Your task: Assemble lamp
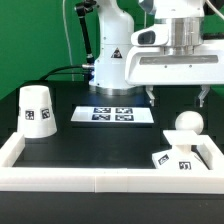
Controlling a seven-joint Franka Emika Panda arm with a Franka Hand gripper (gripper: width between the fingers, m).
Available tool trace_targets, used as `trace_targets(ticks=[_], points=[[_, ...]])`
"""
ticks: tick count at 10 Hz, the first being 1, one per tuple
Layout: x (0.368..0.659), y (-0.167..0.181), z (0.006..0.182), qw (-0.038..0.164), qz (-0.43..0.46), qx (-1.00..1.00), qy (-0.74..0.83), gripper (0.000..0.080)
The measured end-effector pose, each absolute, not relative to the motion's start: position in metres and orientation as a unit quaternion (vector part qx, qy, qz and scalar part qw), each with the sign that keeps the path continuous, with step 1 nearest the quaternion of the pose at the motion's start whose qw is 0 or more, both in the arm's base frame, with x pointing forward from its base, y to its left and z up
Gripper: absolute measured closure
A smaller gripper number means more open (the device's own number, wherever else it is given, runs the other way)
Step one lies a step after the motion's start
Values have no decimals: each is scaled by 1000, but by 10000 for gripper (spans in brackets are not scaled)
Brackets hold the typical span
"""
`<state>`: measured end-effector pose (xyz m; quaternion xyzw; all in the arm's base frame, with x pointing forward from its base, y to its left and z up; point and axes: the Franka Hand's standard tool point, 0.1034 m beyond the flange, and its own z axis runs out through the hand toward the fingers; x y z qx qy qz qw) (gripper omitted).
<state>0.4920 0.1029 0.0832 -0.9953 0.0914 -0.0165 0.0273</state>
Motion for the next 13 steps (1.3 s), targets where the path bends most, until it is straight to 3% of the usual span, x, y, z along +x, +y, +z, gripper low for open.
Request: trace_targets(ticks=[4, 8, 13], points=[[469, 111, 72, 38, 5, -963, 266, 100], [457, 117, 65, 36, 25, -966, 257, 100], [462, 123, 74, 42, 169, -960, 219, 100]])
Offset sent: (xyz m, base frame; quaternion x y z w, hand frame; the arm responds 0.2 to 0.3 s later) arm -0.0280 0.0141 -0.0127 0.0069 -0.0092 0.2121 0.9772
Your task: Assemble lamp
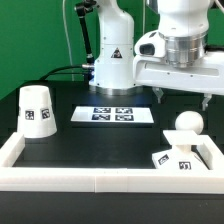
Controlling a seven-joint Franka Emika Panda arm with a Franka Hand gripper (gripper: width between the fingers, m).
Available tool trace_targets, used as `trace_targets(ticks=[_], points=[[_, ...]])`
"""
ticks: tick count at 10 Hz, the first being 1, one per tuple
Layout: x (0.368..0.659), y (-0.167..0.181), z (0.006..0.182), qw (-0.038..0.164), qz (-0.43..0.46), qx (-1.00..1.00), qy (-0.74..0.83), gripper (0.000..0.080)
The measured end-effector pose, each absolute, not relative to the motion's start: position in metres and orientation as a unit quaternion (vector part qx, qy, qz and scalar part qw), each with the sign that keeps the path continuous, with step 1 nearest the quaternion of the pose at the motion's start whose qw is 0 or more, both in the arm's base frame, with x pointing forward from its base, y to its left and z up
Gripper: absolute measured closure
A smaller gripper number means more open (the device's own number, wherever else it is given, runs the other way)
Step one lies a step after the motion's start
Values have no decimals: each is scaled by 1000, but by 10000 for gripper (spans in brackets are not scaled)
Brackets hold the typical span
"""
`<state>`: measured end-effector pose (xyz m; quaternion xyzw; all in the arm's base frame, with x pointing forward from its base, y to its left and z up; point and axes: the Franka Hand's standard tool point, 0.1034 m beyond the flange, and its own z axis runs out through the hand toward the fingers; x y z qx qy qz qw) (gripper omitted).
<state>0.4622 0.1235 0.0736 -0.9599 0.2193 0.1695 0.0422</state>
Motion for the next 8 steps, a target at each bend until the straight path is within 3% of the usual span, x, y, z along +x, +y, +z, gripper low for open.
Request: trace_targets(ticks=[1, 2, 8], points=[[469, 126, 76, 52, 182, -959, 211, 100], [473, 127, 76, 75, 199, -958, 193, 100], [454, 121, 58, 74, 347, -916, 185, 100]])
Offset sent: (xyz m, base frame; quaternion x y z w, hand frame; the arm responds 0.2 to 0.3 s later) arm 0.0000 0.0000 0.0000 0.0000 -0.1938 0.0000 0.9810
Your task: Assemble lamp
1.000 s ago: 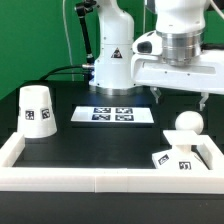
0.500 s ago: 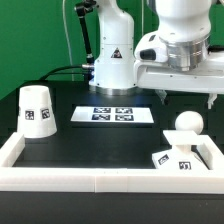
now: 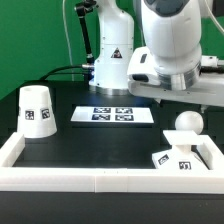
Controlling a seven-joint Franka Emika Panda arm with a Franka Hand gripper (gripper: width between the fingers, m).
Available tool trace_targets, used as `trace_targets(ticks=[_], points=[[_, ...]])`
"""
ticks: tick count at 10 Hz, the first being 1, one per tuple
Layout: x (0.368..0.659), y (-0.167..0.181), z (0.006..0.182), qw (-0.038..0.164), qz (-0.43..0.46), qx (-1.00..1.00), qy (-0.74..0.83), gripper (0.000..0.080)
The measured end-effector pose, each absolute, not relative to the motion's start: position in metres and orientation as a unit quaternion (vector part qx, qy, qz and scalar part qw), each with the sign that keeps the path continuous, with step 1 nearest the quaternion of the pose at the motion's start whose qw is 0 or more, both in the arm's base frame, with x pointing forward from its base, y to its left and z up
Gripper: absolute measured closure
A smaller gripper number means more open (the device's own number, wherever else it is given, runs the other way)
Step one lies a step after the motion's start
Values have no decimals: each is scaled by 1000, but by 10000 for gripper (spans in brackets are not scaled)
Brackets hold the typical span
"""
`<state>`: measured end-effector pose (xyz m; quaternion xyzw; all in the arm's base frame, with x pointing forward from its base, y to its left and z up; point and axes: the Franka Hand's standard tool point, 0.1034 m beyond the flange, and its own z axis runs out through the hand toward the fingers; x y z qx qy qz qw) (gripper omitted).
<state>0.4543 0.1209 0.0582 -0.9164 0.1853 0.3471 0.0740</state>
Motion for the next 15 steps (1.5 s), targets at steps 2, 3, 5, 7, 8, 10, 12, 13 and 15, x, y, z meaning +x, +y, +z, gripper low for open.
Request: trace_targets(ticks=[2, 3, 5, 7, 8, 10, 12, 13, 15], points=[[457, 128, 58, 76, 341, -920, 179, 100], [458, 133, 57, 77, 335, -922, 176, 100], [457, 137, 53, 77, 331, -924, 174, 101], [453, 140, 47, 74, 328, -926, 171, 100], [452, 141, 42, 72, 325, -927, 172, 100], [447, 145, 33, 69, 320, -929, 172, 100], [444, 143, 26, 67, 316, -930, 174, 100], [442, 143, 23, 67, 317, -930, 175, 100], [438, 142, 19, 65, 320, -929, 176, 100]])
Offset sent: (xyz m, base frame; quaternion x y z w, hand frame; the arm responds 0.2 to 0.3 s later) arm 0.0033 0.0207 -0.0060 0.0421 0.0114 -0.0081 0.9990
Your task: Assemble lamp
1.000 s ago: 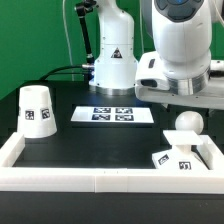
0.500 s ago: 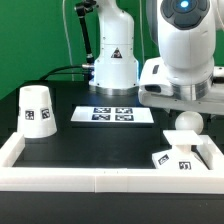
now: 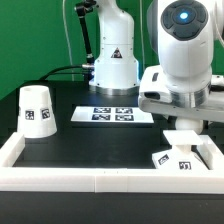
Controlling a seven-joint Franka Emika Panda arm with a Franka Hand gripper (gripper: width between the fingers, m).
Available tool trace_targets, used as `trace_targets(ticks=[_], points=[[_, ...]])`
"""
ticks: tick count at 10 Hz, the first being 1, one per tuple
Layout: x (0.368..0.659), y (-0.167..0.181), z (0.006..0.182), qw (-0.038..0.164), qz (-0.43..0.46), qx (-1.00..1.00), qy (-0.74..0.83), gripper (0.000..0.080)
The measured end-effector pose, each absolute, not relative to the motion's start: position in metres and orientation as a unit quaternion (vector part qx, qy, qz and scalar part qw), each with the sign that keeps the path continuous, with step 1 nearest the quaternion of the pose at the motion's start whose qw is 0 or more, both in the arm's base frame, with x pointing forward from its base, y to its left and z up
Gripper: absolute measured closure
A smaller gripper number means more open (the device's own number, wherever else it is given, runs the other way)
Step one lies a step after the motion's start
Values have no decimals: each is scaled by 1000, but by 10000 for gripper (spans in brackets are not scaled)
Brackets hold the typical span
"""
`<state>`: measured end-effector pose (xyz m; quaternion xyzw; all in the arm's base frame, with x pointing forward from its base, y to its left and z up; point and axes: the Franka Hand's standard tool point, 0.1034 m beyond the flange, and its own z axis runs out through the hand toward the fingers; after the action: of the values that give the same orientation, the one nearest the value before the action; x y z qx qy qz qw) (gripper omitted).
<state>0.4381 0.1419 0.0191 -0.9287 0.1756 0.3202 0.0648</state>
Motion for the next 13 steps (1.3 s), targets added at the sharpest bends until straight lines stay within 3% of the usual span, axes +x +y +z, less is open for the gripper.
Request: trace_targets(ticks=[4, 5, 10, 13], points=[[435, 141, 14, 63, 324, -927, 178, 100], [435, 141, 14, 63, 324, -927, 178, 211], [436, 137, 17, 64, 326, -928, 170, 222], [450, 113, 57, 75, 329, -926, 172, 222]])
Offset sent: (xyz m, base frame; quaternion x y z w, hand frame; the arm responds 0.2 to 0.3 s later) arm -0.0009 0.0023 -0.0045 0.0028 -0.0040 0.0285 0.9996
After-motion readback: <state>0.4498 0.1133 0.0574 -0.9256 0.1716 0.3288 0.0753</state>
